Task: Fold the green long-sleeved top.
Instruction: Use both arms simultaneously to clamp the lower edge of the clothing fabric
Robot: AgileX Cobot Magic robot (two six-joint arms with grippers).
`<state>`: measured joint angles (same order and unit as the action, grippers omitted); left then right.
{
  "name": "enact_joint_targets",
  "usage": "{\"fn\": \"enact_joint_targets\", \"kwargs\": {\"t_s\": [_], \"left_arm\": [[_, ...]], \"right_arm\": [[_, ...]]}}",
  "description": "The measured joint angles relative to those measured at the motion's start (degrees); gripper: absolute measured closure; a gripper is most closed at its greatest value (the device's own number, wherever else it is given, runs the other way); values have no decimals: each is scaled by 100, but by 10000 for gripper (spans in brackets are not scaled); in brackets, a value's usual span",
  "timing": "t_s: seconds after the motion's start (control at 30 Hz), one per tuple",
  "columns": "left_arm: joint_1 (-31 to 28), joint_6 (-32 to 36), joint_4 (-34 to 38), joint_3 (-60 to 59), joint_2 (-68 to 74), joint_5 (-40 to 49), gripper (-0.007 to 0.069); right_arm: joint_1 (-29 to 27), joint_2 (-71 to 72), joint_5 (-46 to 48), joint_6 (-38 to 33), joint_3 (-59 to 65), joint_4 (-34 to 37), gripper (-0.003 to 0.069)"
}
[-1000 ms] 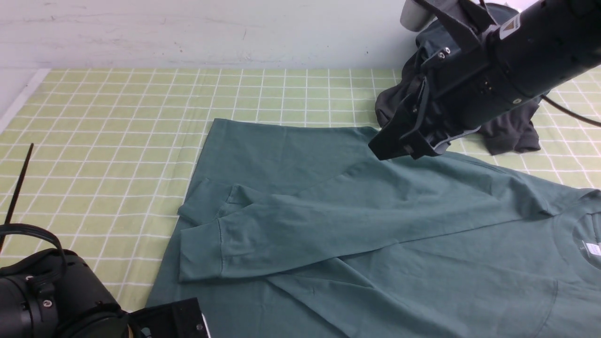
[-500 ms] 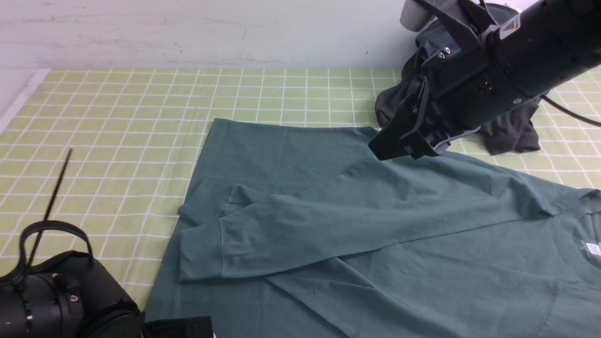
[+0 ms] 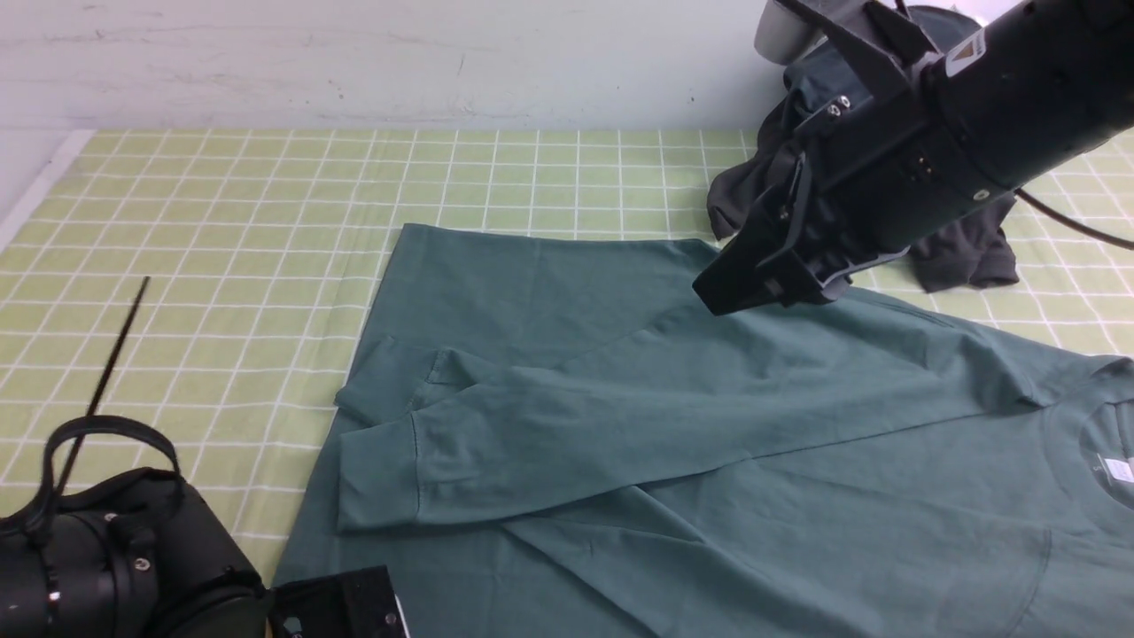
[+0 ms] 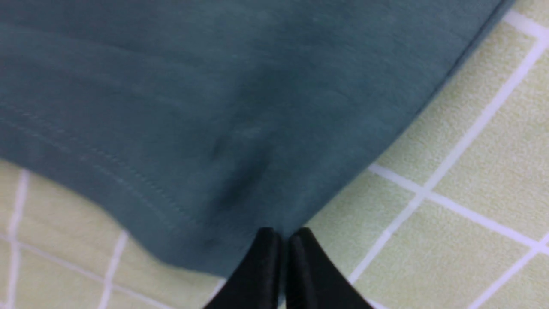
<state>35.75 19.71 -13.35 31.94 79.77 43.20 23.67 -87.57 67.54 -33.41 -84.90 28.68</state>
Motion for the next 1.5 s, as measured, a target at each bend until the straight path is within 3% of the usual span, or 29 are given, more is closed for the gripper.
{"fn": "enact_joint_targets", "kwargs": {"t_s": [0.17,0.3,0.4,0.53,0.67,0.83,0.87,0.93,1.0,1.17,1.33,1.5], "left_arm": [[0,-294,-156,-6,-455,-5,625],[0,-751,-360,-37,-978,-10,627],[0,-1176,-540,-52,-1274,-10,627],[0,-1774,-741,-52,-1474,-16,627],[0,-2067,-748,-56,-1474,-16,627],[0,-2236,-736,-56,-1474,-11,627],[0,-2244,-724,-56,-1474,-11,627],[0,-2244,-717,-56,-1474,-11,627],[0,-2248,-682,-56,-1474,-11,627],[0,-2261,-670,-56,-1474,-11,627],[0,-2263,-581,-56,-1474,-11,627],[0,-2273,-508,-56,-1474,-11,627]], "right_arm": [[8,248,217,18,0,40,421],[177,627,368,130,44,-354,489],[274,893,368,499,523,-963,556],[297,928,331,888,2152,-2491,615],[297,919,300,910,3294,-3214,587],[297,925,-101,922,4393,-4043,454],[297,929,-285,928,4688,-4448,399],[297,929,-493,974,4867,-4745,370],[297,916,-952,1230,5214,-5470,336],[297,682,-1658,1806,5451,-6347,326],[297,294,-1952,1964,5472,-6532,335],[302,131,-1964,2029,5425,-6577,463]]}}
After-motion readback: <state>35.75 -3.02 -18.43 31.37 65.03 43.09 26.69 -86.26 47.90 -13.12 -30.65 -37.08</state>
